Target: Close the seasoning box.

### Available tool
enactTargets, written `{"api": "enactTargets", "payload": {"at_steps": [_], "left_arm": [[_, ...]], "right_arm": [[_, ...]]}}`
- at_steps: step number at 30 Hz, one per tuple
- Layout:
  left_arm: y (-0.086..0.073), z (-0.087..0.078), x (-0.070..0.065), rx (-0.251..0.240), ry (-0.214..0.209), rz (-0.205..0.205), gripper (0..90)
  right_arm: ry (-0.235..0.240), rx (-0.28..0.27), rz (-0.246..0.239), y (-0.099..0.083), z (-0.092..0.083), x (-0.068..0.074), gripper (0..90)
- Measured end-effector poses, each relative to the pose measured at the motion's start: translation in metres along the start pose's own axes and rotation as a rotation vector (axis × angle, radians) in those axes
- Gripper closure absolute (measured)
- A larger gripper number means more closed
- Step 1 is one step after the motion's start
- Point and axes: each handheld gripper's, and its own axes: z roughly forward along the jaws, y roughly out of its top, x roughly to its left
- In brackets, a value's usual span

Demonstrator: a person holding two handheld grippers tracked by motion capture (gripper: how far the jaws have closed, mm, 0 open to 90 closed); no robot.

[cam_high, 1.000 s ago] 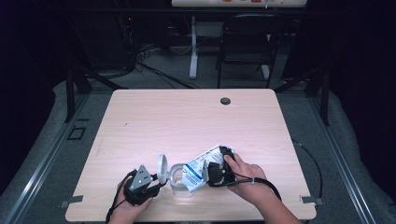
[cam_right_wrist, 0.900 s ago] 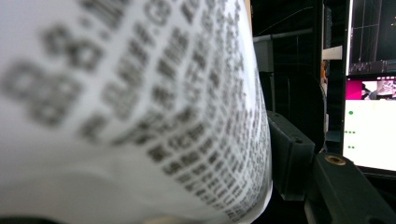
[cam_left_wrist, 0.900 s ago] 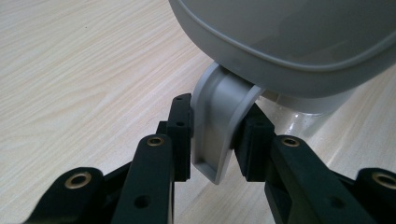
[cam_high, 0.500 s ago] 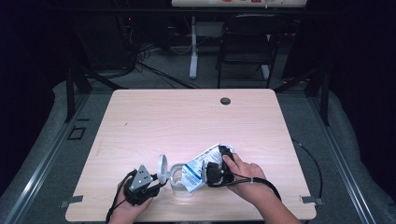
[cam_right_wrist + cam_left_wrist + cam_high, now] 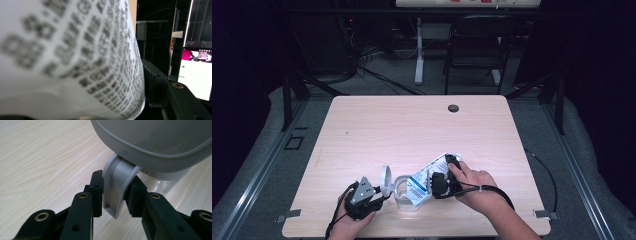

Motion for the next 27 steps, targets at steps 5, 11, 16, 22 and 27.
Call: {"api": "enactTargets", "payload": {"at_steps": [5,11,16,22,27], "left_arm": [[-0.0001,0.0004,-0.0002,-0.004,0.001,-0.002,70.4],[-0.0001,0.0005,-0.0001,-0.005,0.001,-0.001,70.5],[0.0001,0.0003,-0.0002,-0.002,0.003,0.0,70.5],[0.0,0.0006,-0.0001,-0.005,0.001,-0.001,70.5],[0.0001,0.0004,-0.0003,-0.003,0.003,-0.001,70.5]], "right_arm": [[0.02,0.008,-0.019,0.0023,-0.0002,-0.0033,49.7],[0.035,0.017,-0.038,0.0041,-0.0008,-0.0061,50.3],[0.037,0.031,-0.066,0.0056,-0.0021,-0.0088,51.2],[0.022,0.053,-0.093,0.008,-0.0054,-0.0106,51.9],[0.022,0.05,-0.095,0.0091,-0.0049,-0.0106,52.2]]}}
